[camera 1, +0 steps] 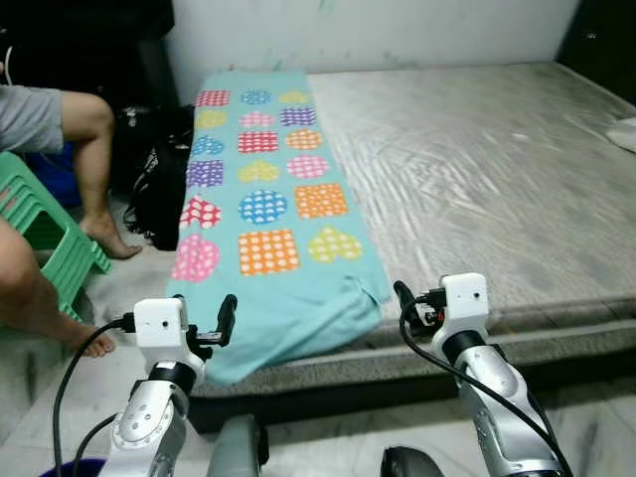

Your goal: Clean up the room

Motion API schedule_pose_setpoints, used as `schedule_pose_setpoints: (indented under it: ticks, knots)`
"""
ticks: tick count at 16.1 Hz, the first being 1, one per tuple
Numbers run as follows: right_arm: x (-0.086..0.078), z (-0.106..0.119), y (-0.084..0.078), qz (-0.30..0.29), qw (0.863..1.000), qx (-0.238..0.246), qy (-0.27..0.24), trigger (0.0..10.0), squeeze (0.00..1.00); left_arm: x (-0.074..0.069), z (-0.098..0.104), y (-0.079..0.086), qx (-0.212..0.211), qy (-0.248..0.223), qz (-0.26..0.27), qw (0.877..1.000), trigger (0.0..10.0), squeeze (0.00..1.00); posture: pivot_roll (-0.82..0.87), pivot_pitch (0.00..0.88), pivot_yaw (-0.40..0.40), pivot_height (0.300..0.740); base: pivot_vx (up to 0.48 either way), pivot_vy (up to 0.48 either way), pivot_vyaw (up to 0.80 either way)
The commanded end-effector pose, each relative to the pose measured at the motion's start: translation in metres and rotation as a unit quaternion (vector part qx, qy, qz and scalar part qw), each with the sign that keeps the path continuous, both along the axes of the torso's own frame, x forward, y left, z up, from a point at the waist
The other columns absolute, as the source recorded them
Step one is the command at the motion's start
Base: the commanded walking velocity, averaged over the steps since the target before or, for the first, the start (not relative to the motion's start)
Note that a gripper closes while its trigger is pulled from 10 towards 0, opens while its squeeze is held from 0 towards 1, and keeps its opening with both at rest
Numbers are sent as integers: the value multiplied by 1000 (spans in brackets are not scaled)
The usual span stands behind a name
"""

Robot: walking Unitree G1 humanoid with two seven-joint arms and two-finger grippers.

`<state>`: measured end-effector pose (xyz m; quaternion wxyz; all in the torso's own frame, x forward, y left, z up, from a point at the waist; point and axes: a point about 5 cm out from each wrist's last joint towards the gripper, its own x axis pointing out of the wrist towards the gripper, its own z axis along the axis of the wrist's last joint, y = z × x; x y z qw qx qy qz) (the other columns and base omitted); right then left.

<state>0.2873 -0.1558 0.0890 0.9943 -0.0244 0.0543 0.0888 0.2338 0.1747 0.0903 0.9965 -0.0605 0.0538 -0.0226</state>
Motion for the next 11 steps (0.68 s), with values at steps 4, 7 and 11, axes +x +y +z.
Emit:
schedule_pose_setpoints:
  ticks: [4, 7, 11]
  knots:
    - [-1, 0, -5, -7, 1000, -5, -1, 10000, 0, 1, 4, -1, 0, -8, -3, 1000, 10000, 0, -58, 31, 22, 615, 332, 0, 0]
    - [0, -1, -5, -9, 1000, -4, -2, 10000, 0, 2, 3, 0, 2, -6, -2, 1000, 10000, 0, -57, 27, 24, 615, 277, 0, 0]
    - [1, -1, -4, -9, 1000, -4, -1, 10000, 0, 4, 3, -1, 0, -3, 0, 1000, 10000, 0, -55, 24, 26, 615, 63, 0, 0]
